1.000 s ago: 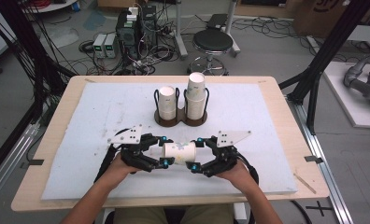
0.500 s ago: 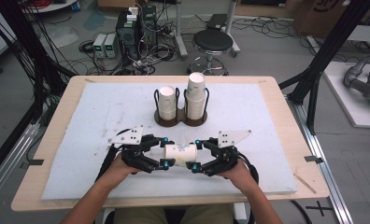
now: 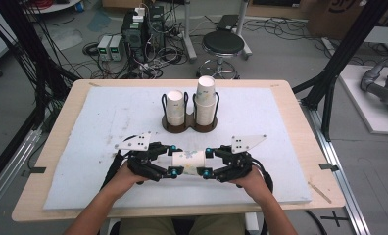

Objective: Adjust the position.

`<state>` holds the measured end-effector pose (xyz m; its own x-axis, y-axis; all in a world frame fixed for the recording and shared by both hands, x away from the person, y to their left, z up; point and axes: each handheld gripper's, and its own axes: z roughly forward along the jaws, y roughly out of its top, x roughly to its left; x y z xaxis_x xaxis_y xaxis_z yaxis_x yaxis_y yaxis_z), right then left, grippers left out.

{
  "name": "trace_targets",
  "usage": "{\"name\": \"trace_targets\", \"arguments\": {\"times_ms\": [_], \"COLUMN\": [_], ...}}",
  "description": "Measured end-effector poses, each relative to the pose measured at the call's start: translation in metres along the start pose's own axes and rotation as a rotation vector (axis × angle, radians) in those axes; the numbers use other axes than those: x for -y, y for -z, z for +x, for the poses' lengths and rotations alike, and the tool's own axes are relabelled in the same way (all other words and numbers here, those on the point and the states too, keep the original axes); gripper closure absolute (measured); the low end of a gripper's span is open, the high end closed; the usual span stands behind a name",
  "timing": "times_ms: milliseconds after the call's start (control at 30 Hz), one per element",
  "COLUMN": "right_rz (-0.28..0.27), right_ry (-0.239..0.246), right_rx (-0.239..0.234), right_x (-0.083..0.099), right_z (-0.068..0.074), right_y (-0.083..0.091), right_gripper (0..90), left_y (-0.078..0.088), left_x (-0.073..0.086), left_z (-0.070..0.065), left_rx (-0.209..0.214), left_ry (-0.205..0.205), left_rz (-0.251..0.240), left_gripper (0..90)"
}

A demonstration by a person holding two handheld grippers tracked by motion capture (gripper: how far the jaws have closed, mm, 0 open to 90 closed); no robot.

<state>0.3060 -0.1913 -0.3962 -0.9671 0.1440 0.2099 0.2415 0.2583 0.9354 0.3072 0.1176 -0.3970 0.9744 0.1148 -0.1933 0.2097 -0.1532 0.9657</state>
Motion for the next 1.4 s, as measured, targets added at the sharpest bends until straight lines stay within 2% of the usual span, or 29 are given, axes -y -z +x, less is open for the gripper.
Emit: {"name": "trace_targets", "arguments": {"times_ms": [133, 233, 567, 667, 867, 900, 933, 1000, 1133, 1400], "right_rz": [0.013, 0.025, 0.082, 0.117, 0.202, 0.202, 0.243, 0.292, 0.359, 0.52], "right_ry": [0.001, 0.002, 0.027, 0.042, 0.082, 0.082, 0.096, 0.113, 0.151, 0.229], "right_rx": [0.021, 0.037, 0.084, 0.102, 0.12, 0.12, 0.125, 0.13, 0.121, 0.137], "right_x": [0.0, 0.0, -0.008, -0.017, -0.036, -0.036, -0.043, -0.049, -0.06, -0.082], "right_z": [0.0, 0.0, 0.0, -0.001, -0.002, -0.002, -0.001, -0.001, 0.001, 0.005], "right_y": [0.0, 0.001, 0.006, 0.008, 0.006, 0.006, 0.004, 0.001, -0.006, -0.021], "right_gripper": [40.5, 40.1, 39.6, 39.6, 39.6, 39.6, 39.5, 39.5, 39.3, 38.7], "left_y": [-0.002, -0.002, 0.005, 0.008, 0.011, 0.011, 0.011, 0.01, 0.006, -0.001], "left_x": [0.001, 0.001, -0.01, -0.017, -0.027, -0.027, -0.03, -0.033, -0.037, -0.041], "left_z": [-0.001, 0.0, -0.004, -0.004, -0.004, -0.004, -0.004, -0.005, -0.004, -0.002], "left_rx": [-0.06, -0.079, -0.111, -0.127, -0.136, -0.136, -0.136, -0.138, -0.132, -0.12], "left_ry": [0.033, 0.046, -0.015, -0.041, -0.071, -0.071, -0.081, -0.094, -0.108, -0.127], "left_rz": [0.03, 0.05, 0.144, 0.2, 0.225, 0.225, 0.244, 0.267, 0.295, 0.371], "left_gripper": [21.3, 16.2, 15.3, 15.5, 15.5, 15.5, 15.6, 15.6, 15.8, 15.8]}}
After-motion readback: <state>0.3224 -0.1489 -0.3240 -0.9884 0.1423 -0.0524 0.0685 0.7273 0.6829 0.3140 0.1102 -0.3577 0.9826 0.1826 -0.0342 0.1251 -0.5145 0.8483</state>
